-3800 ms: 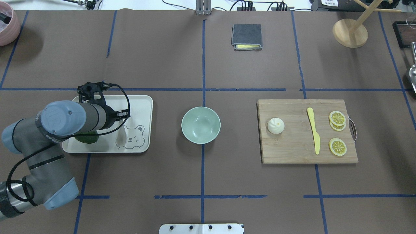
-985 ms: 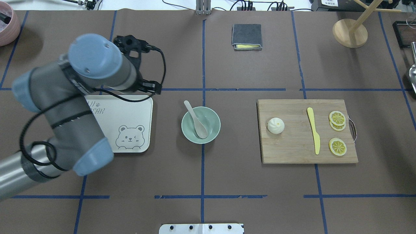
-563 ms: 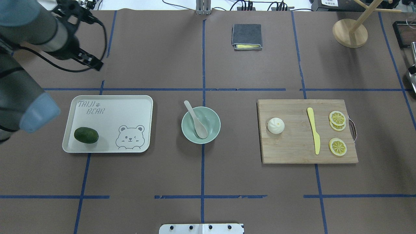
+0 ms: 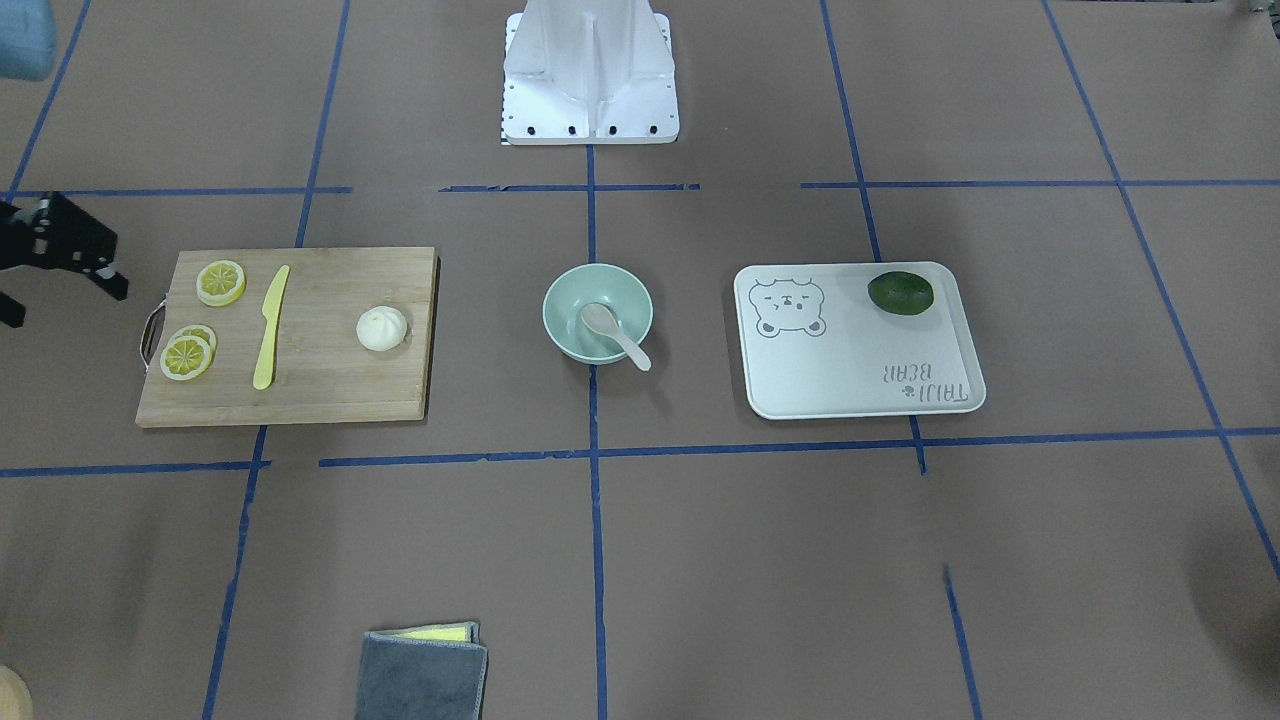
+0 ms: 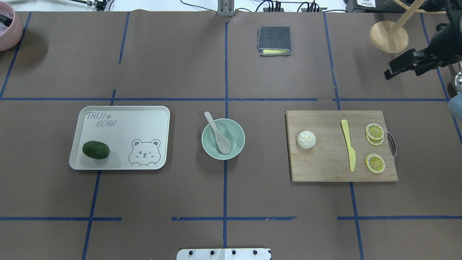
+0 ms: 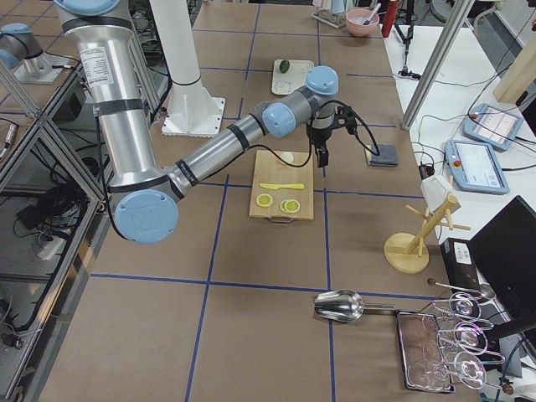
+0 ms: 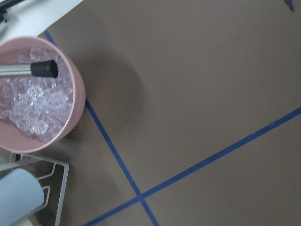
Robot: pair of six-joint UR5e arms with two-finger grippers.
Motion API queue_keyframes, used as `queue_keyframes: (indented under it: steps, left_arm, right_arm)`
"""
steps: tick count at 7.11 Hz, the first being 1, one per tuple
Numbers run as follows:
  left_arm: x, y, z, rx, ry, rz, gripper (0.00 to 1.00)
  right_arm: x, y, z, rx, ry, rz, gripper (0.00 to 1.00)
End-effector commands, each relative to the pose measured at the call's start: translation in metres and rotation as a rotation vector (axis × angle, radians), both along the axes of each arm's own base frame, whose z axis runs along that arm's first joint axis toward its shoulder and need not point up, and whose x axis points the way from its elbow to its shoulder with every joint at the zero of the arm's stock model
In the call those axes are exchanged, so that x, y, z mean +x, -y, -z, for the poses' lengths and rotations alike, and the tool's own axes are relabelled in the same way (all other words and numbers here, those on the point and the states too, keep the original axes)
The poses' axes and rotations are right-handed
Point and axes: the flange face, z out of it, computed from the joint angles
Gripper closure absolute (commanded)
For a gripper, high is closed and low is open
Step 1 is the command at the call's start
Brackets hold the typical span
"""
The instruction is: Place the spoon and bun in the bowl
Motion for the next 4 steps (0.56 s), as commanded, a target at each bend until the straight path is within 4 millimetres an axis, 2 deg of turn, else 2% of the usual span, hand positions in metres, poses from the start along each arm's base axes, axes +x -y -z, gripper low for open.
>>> queue_keyframes:
  steps: [1, 2, 3, 4]
  left_arm:
    - [-0.052, -0.076, -0.073, -0.135, -0.107, 0.096, 0.0]
    - [-0.059, -0.09, -0.09, -0.17, -0.026, 0.115, 0.0]
    - [-0.064, -0.092, -0.092, -0.171, 0.025, 0.122, 0.0]
    - [-0.064, -0.09, -0.089, -0.164, 0.028, 0.12, 0.0]
  right_arm:
    - [-0.072, -0.031, 0.041, 0.031, -0.019, 0.031, 0.0]
    - [-0.087, -0.047, 0.047, -0.01, -0.006, 0.015, 0.0]
    - [-0.114, -0.062, 0.047, -0.053, -0.023, -0.017, 0.0]
    - [-0.145, -0.08, 0.037, -0.046, -0.078, -0.043, 0.0]
